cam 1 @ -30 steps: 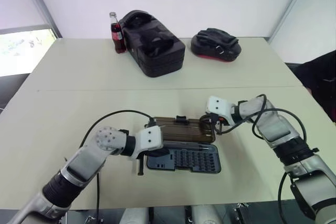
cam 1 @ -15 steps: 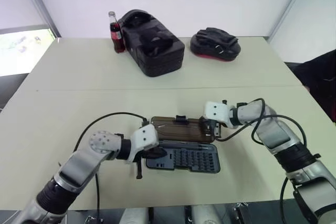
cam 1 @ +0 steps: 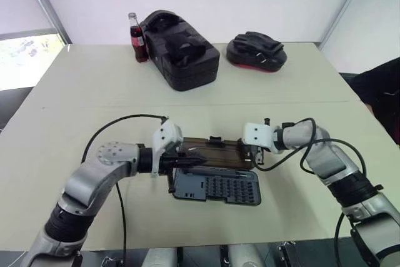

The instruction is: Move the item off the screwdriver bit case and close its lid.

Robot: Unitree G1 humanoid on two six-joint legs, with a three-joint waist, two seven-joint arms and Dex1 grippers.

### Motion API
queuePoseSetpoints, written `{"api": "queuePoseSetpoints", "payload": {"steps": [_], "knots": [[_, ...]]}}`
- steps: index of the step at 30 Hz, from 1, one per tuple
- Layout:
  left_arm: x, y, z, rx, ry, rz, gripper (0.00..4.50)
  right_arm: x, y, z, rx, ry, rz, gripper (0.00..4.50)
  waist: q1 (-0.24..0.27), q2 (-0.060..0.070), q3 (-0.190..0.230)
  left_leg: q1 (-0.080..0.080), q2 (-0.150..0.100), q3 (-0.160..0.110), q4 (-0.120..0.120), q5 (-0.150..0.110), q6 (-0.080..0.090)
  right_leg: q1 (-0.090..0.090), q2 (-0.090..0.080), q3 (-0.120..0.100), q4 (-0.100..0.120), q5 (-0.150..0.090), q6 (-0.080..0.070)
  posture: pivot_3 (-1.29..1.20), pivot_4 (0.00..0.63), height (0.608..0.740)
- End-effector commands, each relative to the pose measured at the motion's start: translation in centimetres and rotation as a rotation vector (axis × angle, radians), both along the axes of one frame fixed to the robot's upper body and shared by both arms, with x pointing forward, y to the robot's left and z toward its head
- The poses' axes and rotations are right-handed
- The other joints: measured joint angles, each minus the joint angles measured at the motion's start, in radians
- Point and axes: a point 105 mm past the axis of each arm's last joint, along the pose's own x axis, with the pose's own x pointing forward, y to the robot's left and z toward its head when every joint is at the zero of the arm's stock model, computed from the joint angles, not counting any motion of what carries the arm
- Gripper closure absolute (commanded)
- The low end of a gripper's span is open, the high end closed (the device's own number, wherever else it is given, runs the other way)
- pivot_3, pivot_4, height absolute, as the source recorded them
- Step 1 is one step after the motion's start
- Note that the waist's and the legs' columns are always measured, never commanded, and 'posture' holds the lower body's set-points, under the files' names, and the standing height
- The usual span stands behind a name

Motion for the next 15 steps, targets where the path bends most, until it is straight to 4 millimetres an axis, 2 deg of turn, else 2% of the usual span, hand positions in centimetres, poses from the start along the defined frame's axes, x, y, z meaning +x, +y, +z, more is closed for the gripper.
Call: {"api": "queuePoseSetpoints", "payload": {"steps": [1, 7, 10, 15], "knots": [[-1.3, -0.2, -0.1, 0.023, 0.007, -0.069, 4.50, 0.4, -2.6, -1.0, -0.066, 0.006, -0.097, 4.42, 0.000, 0.000, 0.000, 0.000, 0.000, 0.000, 0.000, 0.000, 0.000, 0.000, 0.000, 0.000, 0.000, 0.000, 0.000, 0.00, 0.150, 0.740], [-1.4, 1.2, -2.3, 0.181, -0.001, -0.084, 4.50, 0.5, -2.7, -1.2, -0.058, 0.016, -0.100, 4.42, 0.001, 0.000, 0.001, -0.001, 0.000, 0.000, 0.000, 0.000, 0.000, -0.001, -0.003, 0.000, 0.000, 0.000, 0.000, 0.00, 0.150, 0.740], [-2.0, 1.9, -4.0, 0.284, 0.021, -0.124, 4.50, 0.7, -2.7, -1.1, -0.054, 0.011, -0.102, 4.42, 0.000, 0.001, 0.002, -0.001, 0.000, 0.000, -0.001, 0.000, 0.000, -0.001, -0.003, 0.001, -0.001, 0.000, 0.000, 0.00, 0.150, 0.740], [-2.2, 2.1, -5.9, 0.370, 0.026, -0.150, 4.50, 0.8, -2.5, -0.5, -0.046, -0.014, -0.095, 4.42, 0.000, 0.001, 0.002, -0.001, 0.000, -0.001, -0.001, 0.000, 0.000, -0.003, -0.004, 0.001, -0.002, 0.000, 0.000, 0.00, 0.150, 0.740]]}}
